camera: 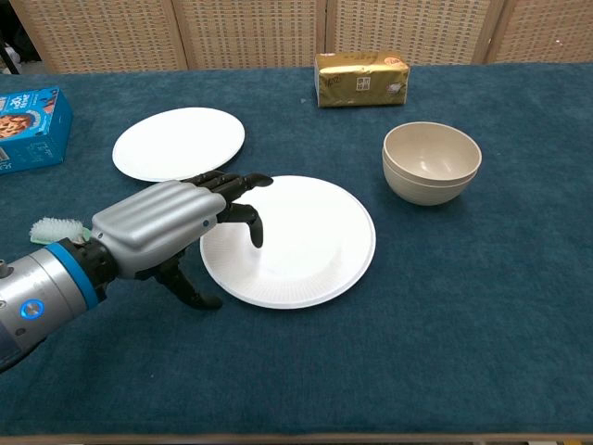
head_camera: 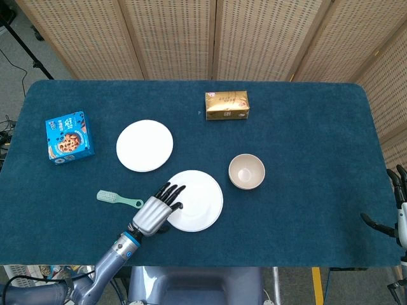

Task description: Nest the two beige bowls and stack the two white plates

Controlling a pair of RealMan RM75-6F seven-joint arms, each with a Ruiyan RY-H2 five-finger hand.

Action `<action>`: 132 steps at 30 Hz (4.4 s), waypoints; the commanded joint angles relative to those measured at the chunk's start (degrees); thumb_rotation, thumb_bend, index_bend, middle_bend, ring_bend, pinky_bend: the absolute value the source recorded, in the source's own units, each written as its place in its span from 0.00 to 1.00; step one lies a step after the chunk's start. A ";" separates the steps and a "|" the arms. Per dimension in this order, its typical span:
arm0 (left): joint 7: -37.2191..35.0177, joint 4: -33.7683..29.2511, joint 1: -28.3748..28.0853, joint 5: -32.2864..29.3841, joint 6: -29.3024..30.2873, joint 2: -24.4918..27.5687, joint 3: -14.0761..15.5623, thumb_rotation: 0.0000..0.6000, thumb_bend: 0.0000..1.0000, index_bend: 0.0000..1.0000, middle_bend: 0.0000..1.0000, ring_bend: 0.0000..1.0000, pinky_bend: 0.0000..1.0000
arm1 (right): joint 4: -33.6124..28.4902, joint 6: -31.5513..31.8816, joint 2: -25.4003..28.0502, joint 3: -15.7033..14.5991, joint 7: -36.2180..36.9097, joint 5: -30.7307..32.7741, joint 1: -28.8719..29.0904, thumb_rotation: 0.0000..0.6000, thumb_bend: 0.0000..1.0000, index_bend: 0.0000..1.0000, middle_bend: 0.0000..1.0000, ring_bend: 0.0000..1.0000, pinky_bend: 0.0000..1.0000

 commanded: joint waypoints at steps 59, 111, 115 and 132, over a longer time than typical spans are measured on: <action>-19.09 15.02 -10.63 -5.17 12.86 3.13 -16.64 1.00 0.47 0.96 0.00 0.00 0.00 | -1.38 -2.59 -0.09 1.53 0.00 -2.41 -1.11 1.00 0.00 0.00 0.00 0.00 0.00; -22.57 32.12 -7.47 -12.41 -3.17 2.65 -4.94 1.00 0.36 0.31 0.00 0.00 0.00 | -0.50 -5.30 -1.09 1.44 1.00 -2.35 -0.19 1.00 0.00 0.00 0.00 0.00 0.00; -20.76 32.48 -9.03 -13.38 -4.14 1.50 -6.10 1.00 0.36 0.31 0.00 0.00 0.00 | -0.44 -5.57 -1.19 1.46 0.90 -2.20 -0.11 1.00 0.00 0.00 0.00 0.00 0.00; -19.93 35.74 -13.23 -16.69 -9.35 -1.38 -8.58 1.00 0.36 0.29 0.00 0.00 0.00 | -0.66 -5.58 -1.22 1.36 0.75 -2.25 -0.20 1.00 0.00 0.00 0.00 0.00 0.00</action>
